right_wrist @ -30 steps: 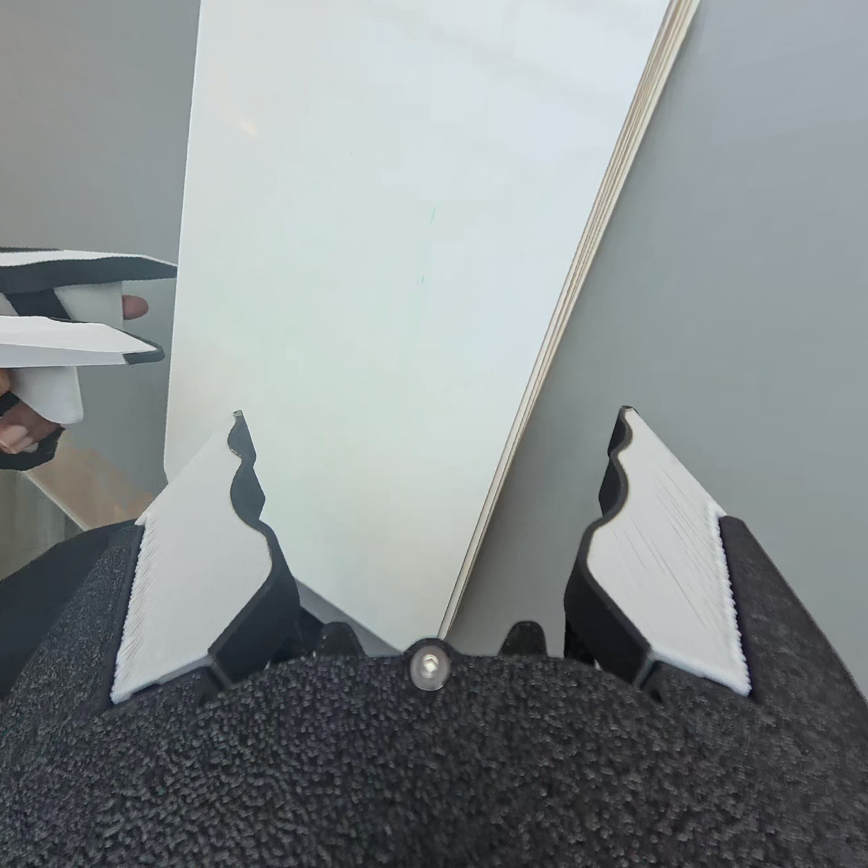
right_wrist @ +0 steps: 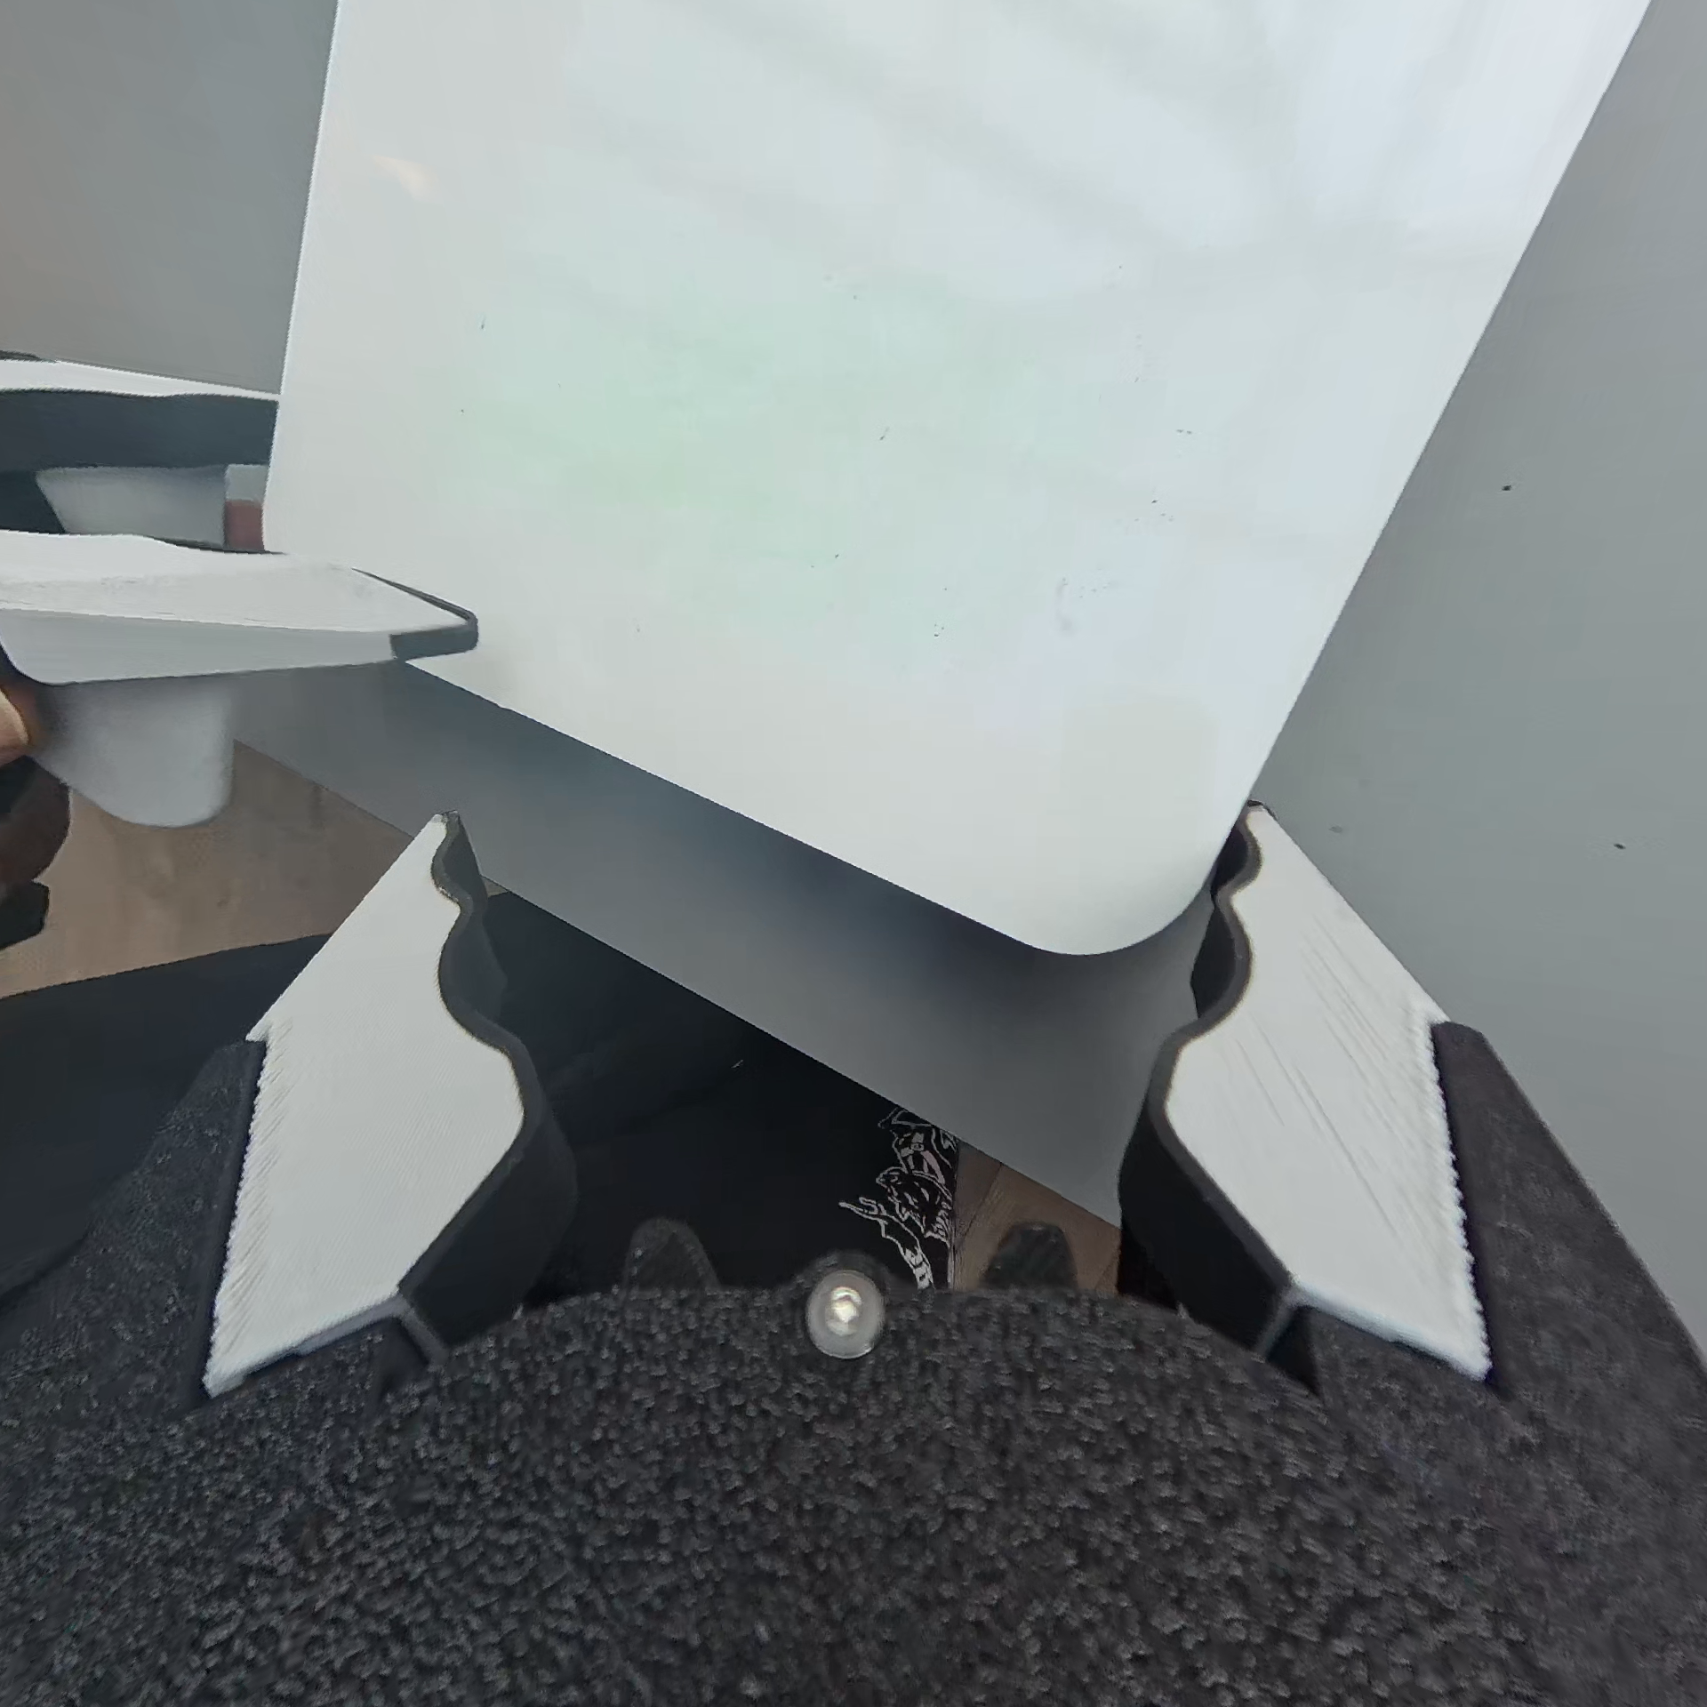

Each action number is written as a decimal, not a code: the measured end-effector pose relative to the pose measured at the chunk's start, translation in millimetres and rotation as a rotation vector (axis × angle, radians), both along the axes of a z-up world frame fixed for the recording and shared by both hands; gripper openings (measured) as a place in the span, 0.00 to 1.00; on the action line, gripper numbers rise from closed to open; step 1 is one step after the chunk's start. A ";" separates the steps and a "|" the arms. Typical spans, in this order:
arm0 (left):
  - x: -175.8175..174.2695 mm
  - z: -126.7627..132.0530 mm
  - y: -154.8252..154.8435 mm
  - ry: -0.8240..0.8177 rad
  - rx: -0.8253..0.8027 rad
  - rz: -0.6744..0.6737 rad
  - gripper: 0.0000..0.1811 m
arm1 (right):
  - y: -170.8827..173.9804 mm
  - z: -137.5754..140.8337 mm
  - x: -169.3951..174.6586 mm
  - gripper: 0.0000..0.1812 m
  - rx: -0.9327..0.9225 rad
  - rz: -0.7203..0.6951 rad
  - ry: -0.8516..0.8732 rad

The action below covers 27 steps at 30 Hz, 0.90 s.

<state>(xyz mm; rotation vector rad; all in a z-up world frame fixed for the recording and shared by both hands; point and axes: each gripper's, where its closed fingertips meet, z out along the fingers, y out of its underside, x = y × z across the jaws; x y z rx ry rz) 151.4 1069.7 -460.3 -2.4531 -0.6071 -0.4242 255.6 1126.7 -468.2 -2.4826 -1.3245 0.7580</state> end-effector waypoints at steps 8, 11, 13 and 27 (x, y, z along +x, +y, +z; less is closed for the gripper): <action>-70.8 108.0 -36.0 0.193 0.327 0.143 0.46 | 25.0 70.2 11.9 0.75 0.237 0.052 0.101; -111.1 140.1 -74.8 0.283 0.382 0.251 0.38 | 17.6 112.9 -13.4 0.59 0.350 0.107 0.179; -141.0 153.6 -108.7 0.309 0.407 0.354 0.30 | 8.2 131.4 -35.5 0.46 0.419 0.129 0.205; -325.1 196.1 -474.8 0.525 0.454 0.680 0.00 | -229.6 162.2 -276.4 0.00 0.557 0.267 0.412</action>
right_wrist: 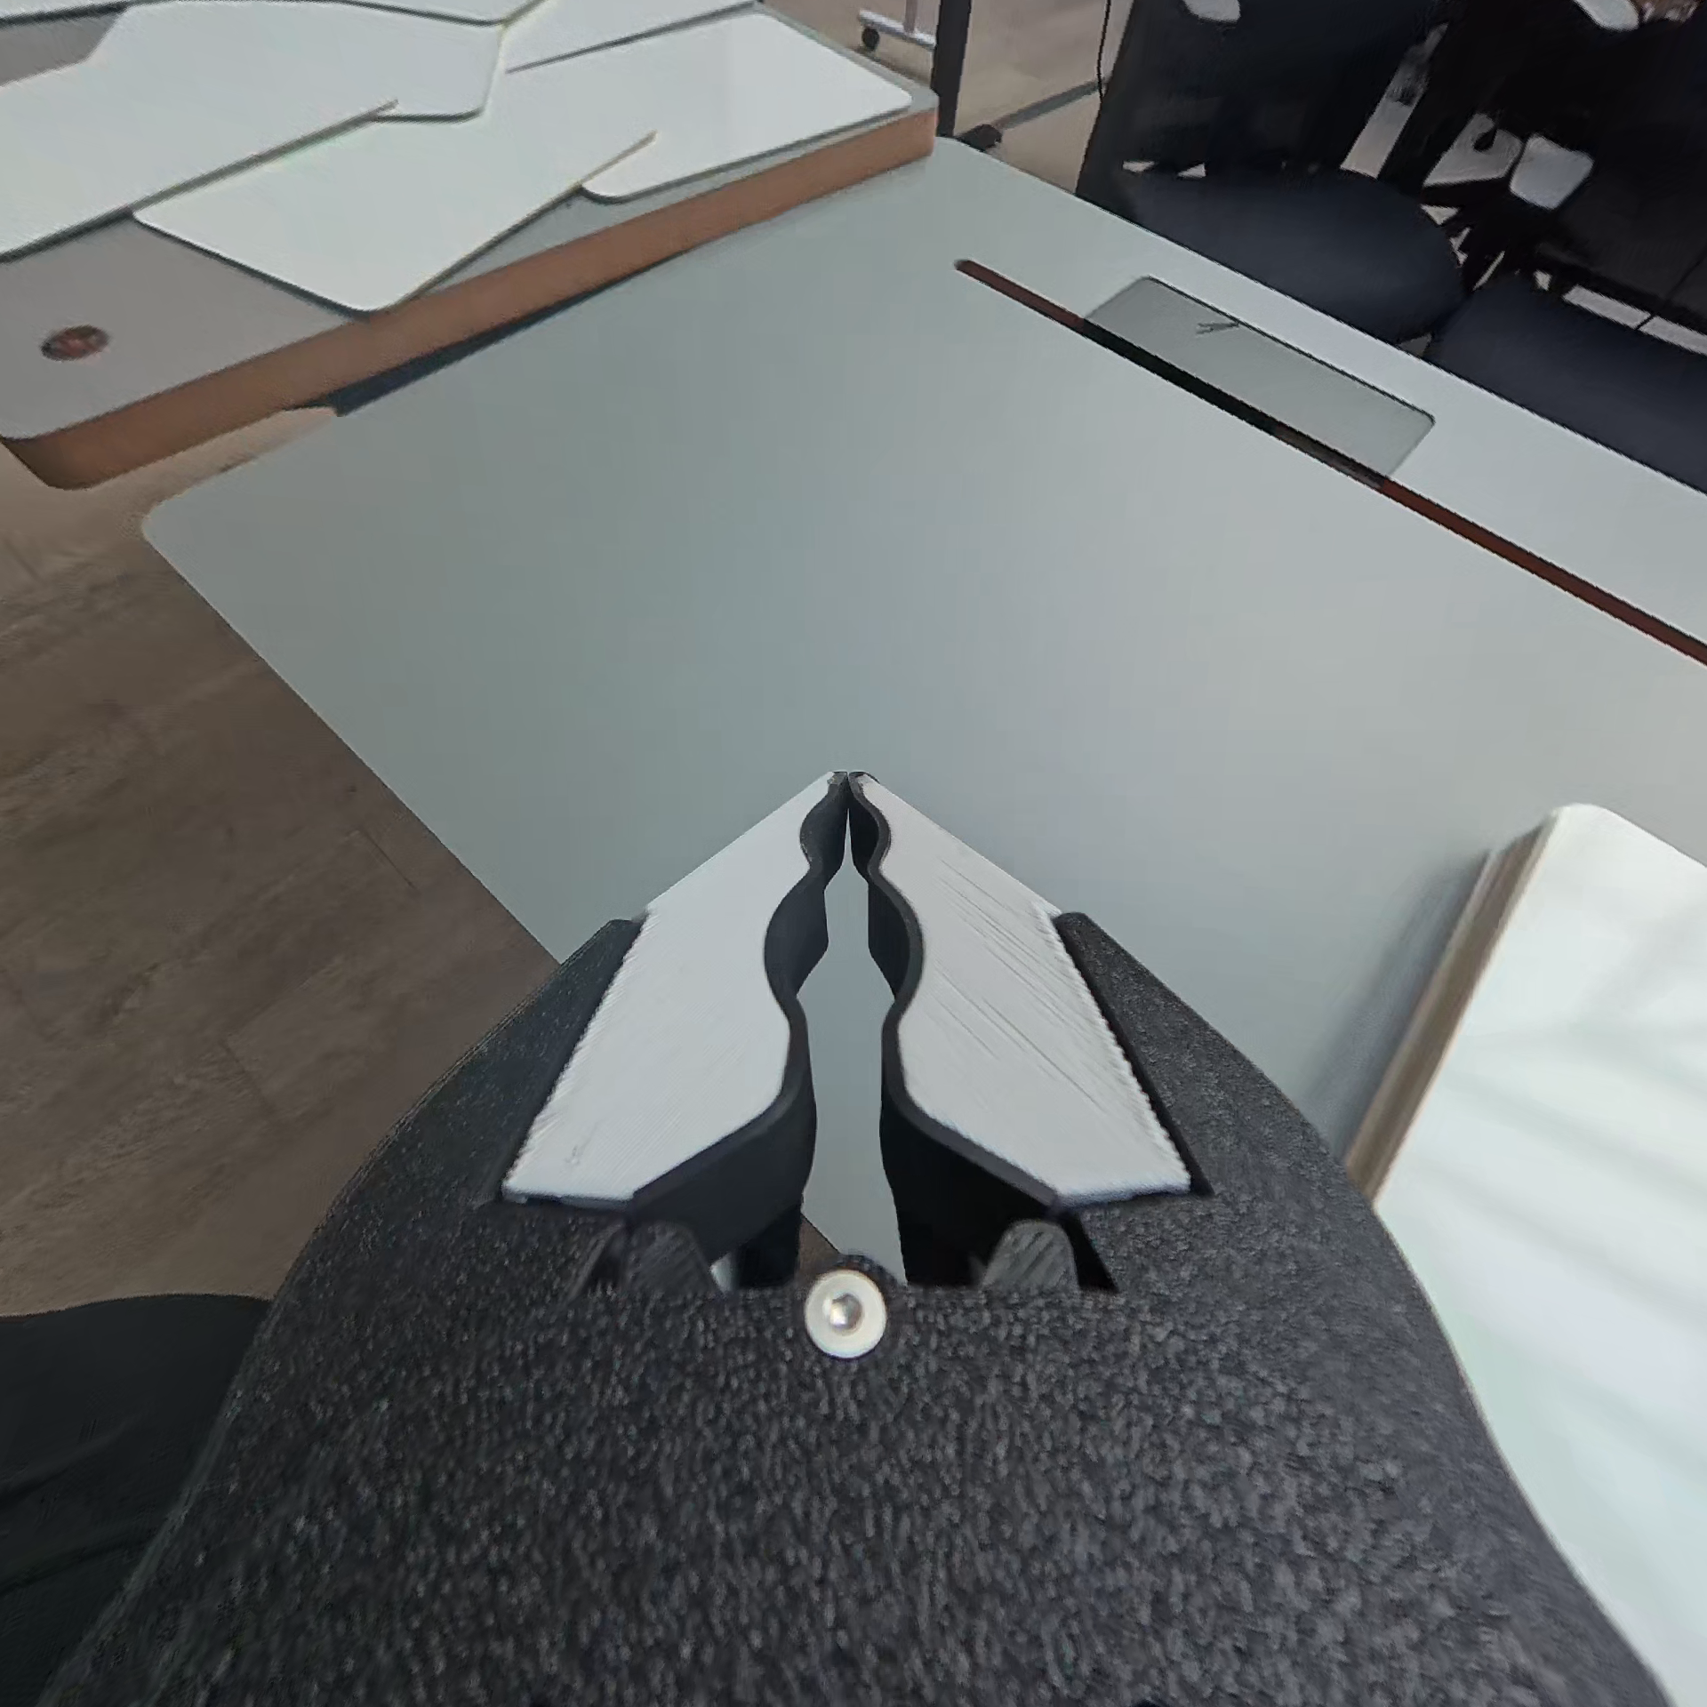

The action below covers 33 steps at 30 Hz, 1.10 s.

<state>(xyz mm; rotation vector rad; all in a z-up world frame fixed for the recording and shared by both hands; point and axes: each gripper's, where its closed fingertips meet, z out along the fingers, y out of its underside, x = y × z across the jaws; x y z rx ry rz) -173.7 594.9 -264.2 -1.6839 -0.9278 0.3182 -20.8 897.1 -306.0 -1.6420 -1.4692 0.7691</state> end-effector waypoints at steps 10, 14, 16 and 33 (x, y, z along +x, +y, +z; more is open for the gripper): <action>-114.9 57.2 -247.0 0.128 0.001 0.245 0.04 | -223.8 35.3 -213.4 0.03 -0.082 0.292 0.049; -166.1 46.0 -310.0 0.101 0.014 0.329 0.12 | -288.0 21.1 -298.5 0.24 -0.116 0.370 0.030; -196.8 37.6 -331.3 0.078 0.022 0.334 0.18 | -317.0 7.9 -339.7 0.32 -0.141 0.396 0.022; -617.5 22.5 -507.4 -0.069 -0.043 0.327 0.35 | -456.1 22.6 -689.6 0.47 -0.159 0.333 0.091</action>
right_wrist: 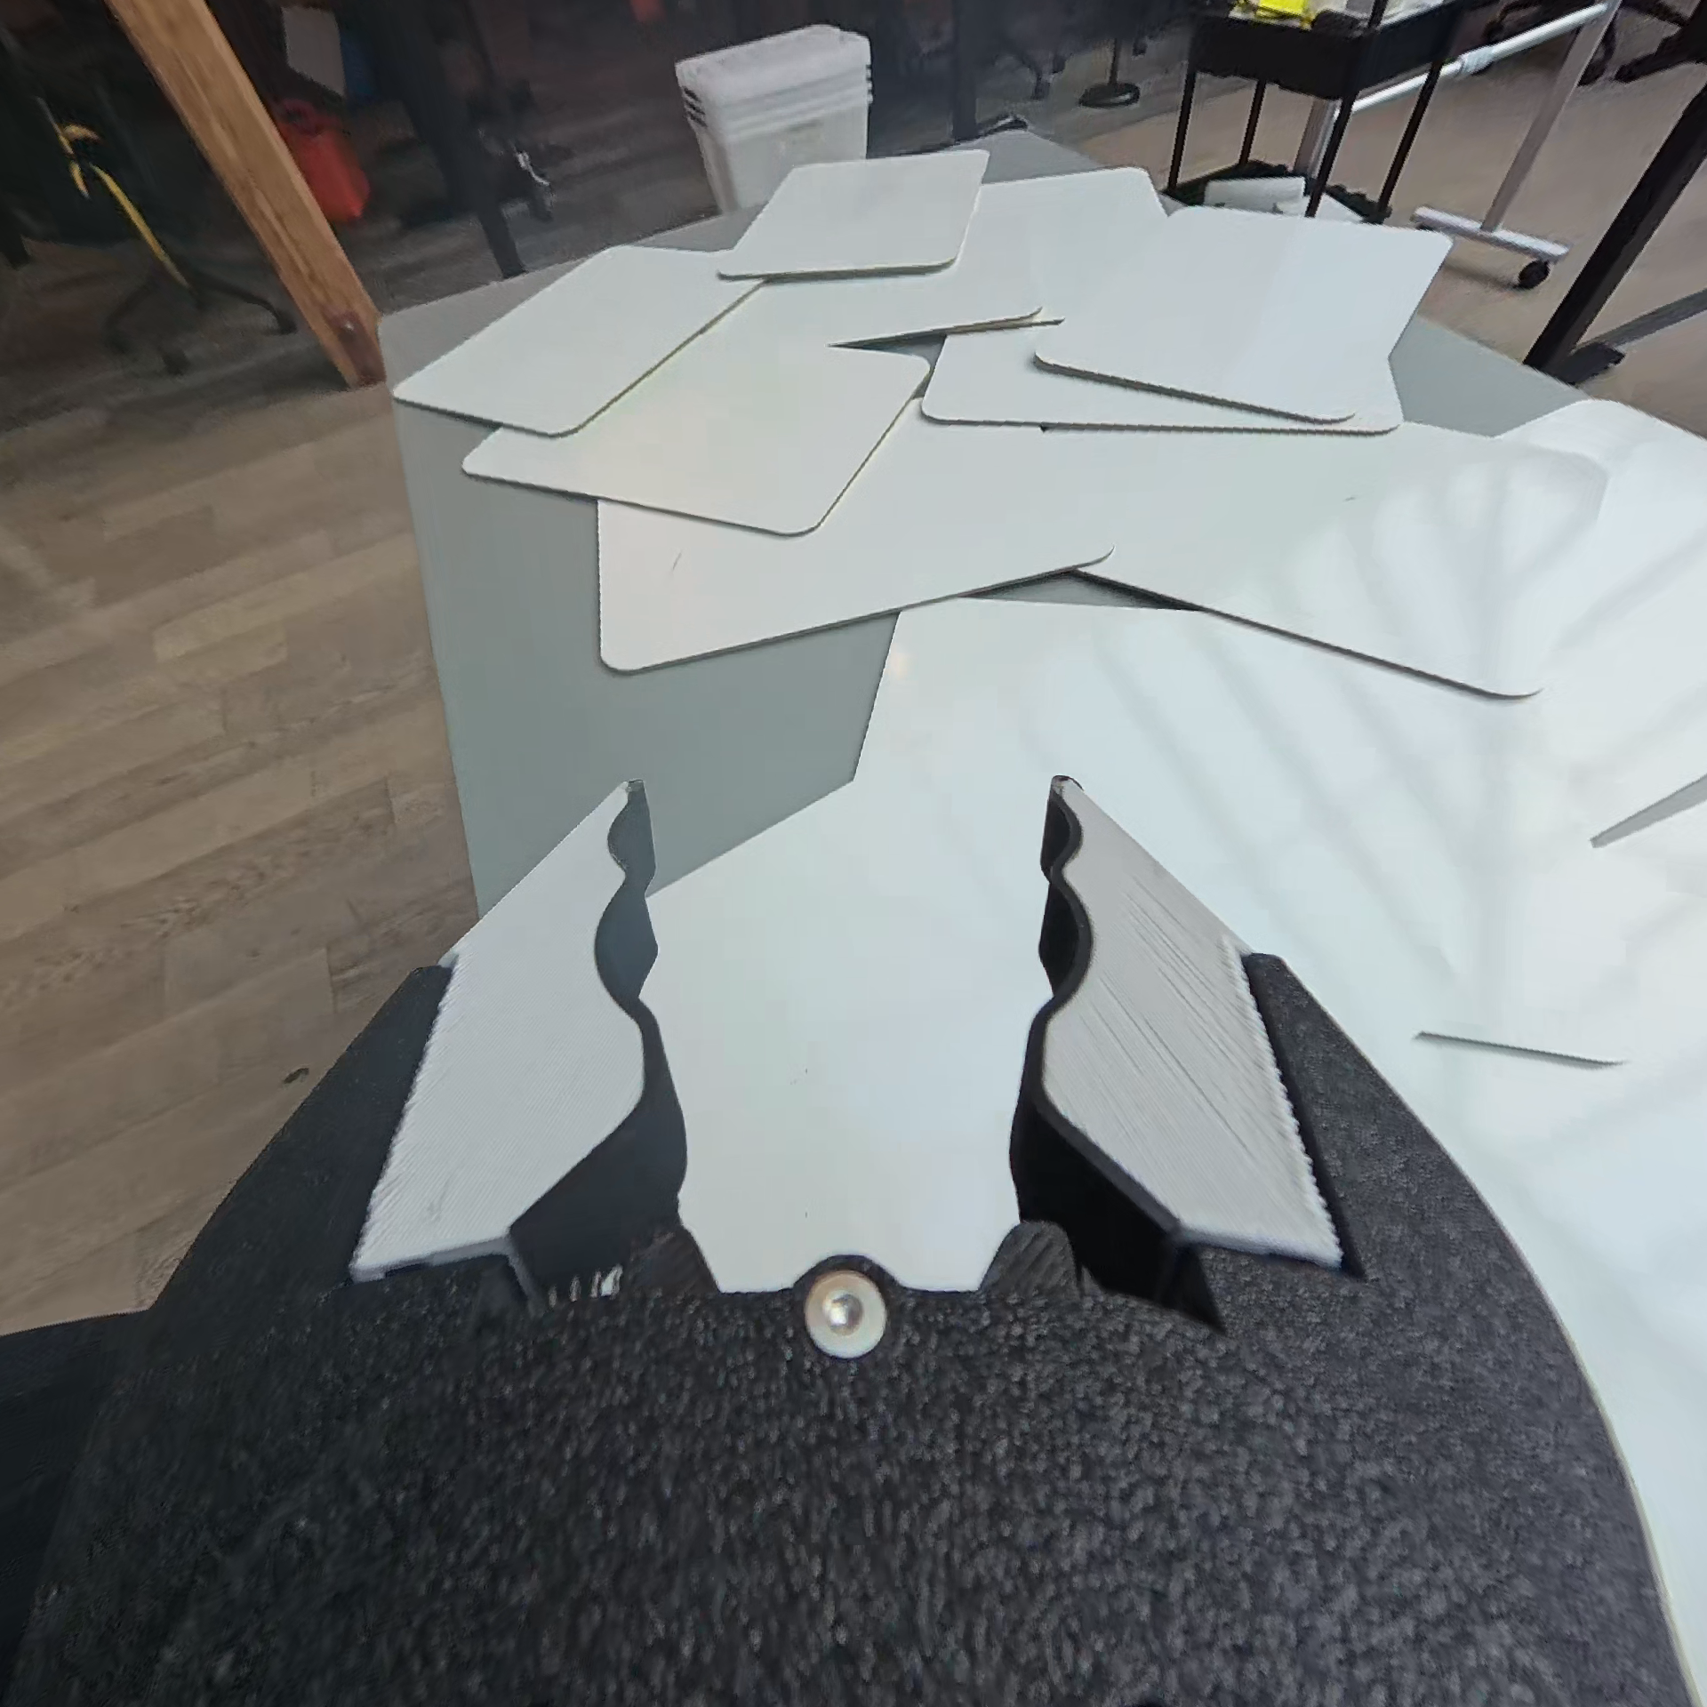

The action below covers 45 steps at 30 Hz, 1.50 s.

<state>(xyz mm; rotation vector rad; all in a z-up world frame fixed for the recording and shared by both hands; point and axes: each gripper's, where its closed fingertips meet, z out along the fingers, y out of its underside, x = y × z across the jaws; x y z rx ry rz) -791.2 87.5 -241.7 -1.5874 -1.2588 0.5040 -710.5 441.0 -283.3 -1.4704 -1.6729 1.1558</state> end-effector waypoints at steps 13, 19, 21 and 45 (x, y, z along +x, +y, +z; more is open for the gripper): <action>-402.2 -180.7 -167.1 -0.431 0.133 0.153 0.55 | -94.6 -17.3 -148.3 0.45 -0.010 -0.492 -0.121; -452.5 -250.5 -166.4 -0.623 0.166 0.107 0.62 | -175.7 -3.3 -203.2 0.44 0.095 -0.456 -0.255; -452.4 -251.7 -160.1 -0.648 0.270 0.064 0.56 | -189.6 3.9 -215.5 0.44 0.116 -0.461 -0.273; -303.1 -58.1 -190.3 -0.658 0.847 -0.567 0.06 | -317.9 -11.3 -189.0 0.37 -0.171 -0.439 -0.165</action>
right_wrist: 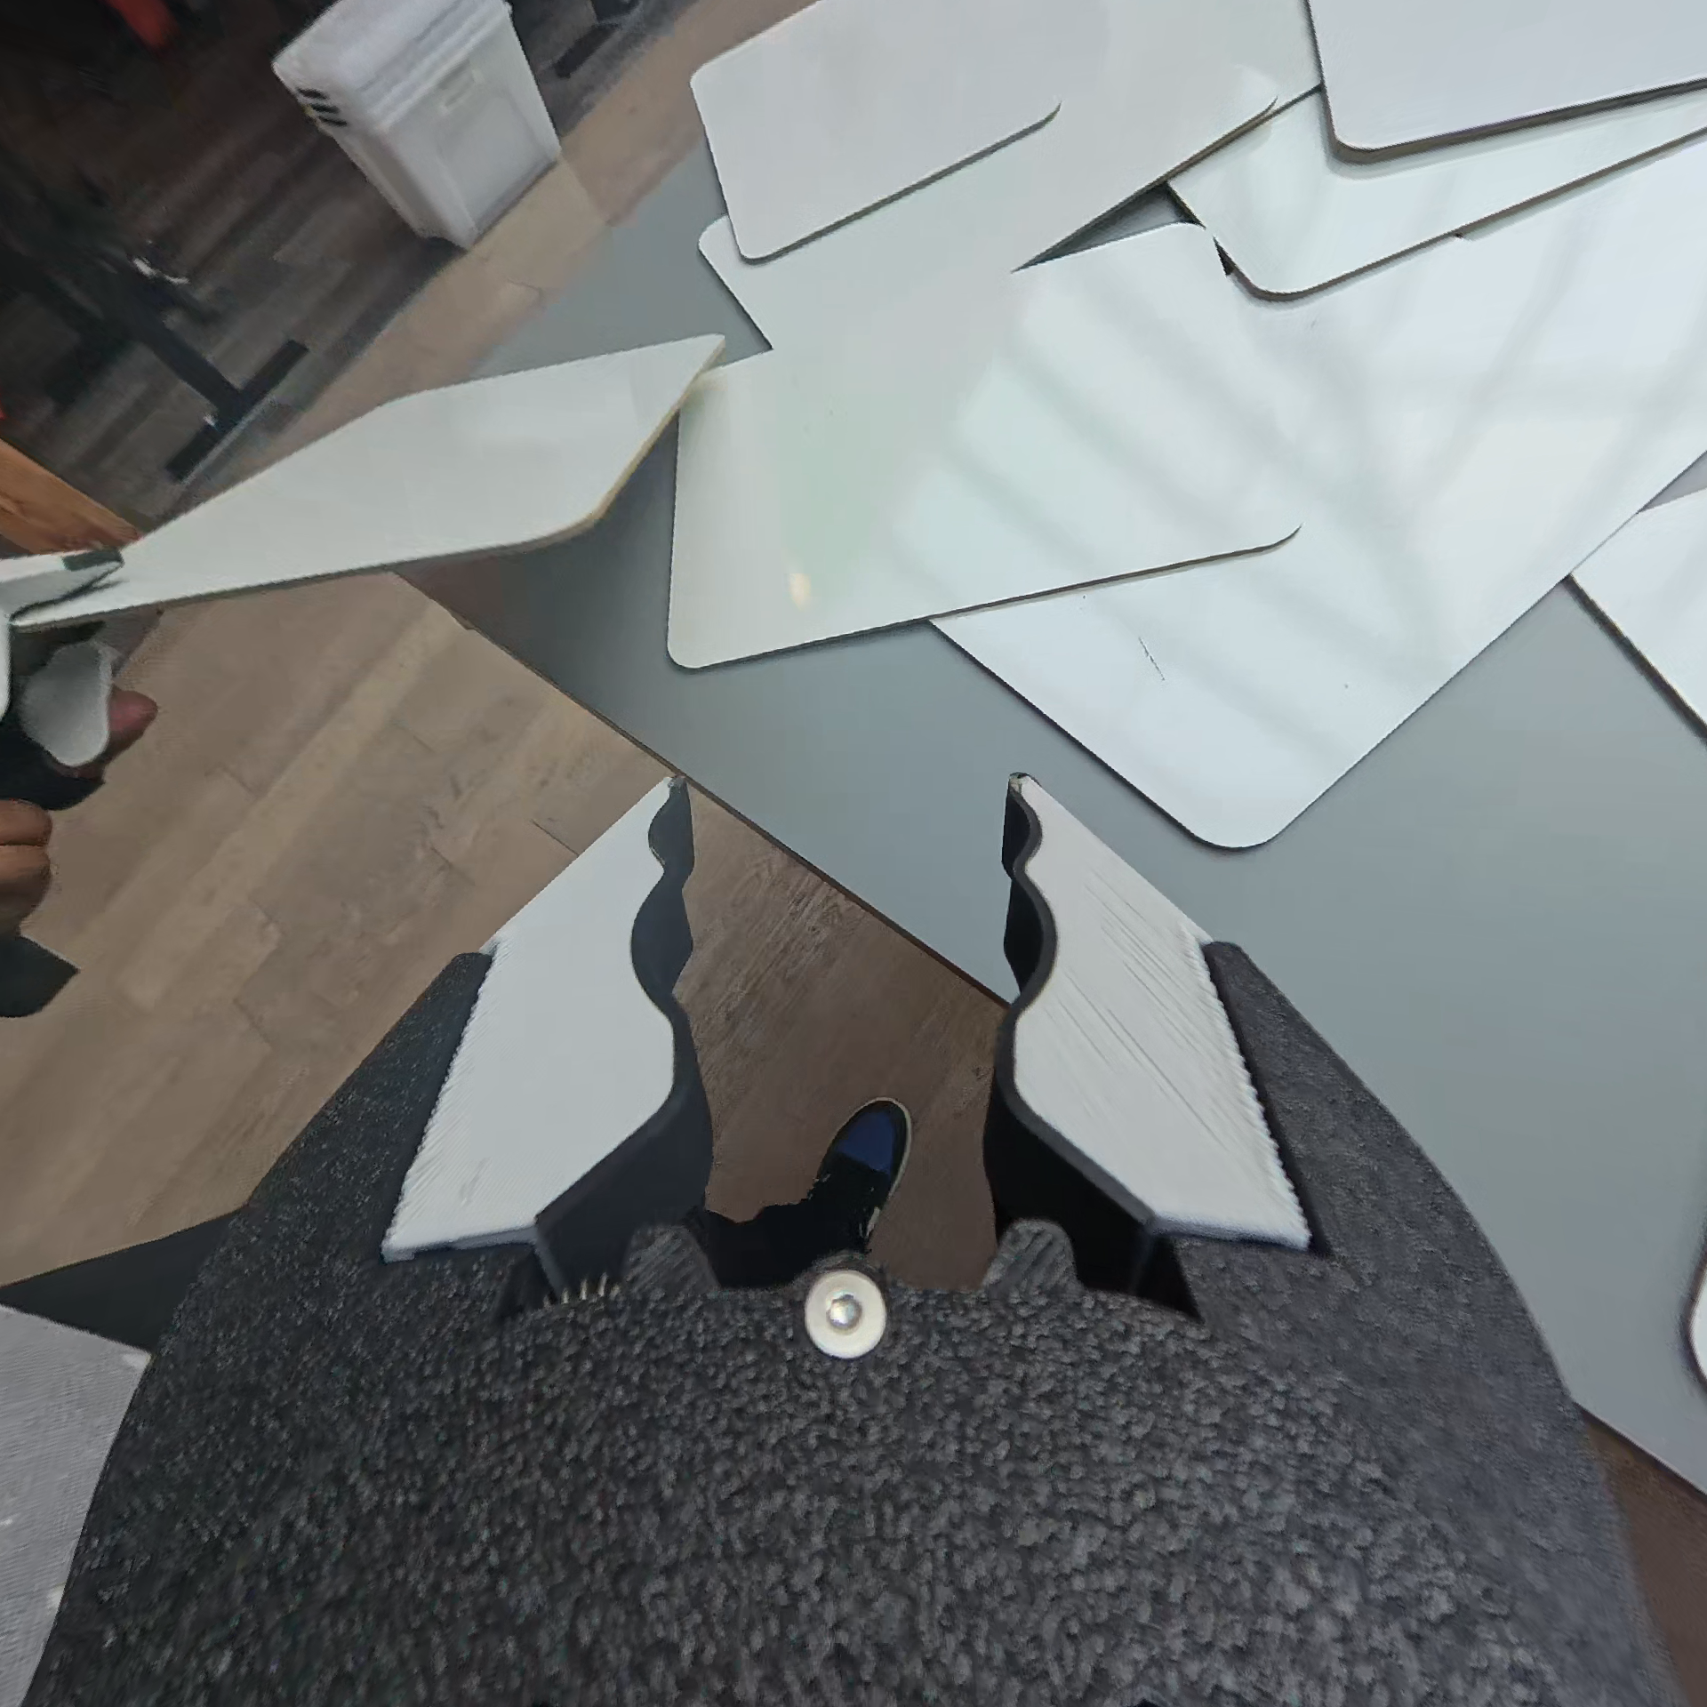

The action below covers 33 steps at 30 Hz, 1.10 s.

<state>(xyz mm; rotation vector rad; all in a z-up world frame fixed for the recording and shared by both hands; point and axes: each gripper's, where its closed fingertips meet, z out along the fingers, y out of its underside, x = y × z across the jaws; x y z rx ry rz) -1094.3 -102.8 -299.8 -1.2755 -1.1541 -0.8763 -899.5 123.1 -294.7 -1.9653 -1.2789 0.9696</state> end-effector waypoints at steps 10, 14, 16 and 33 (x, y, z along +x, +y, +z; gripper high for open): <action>161.2 125.0 162.1 0.315 0.200 -0.450 0.04 | 48.3 75.2 115.6 0.50 -0.330 -0.162 0.382; 281.9 163.2 242.4 0.387 0.338 -0.703 0.04 | 95.6 119.4 219.2 0.52 -0.361 -0.229 0.526; 350.4 175.9 277.8 0.380 0.422 -0.826 0.04 | 119.6 133.7 277.1 0.52 -0.371 -0.270 0.572; 815.3 146.5 535.6 0.307 0.570 -1.549 0.10 | 278.0 152.8 708.6 0.02 -0.265 -0.746 0.895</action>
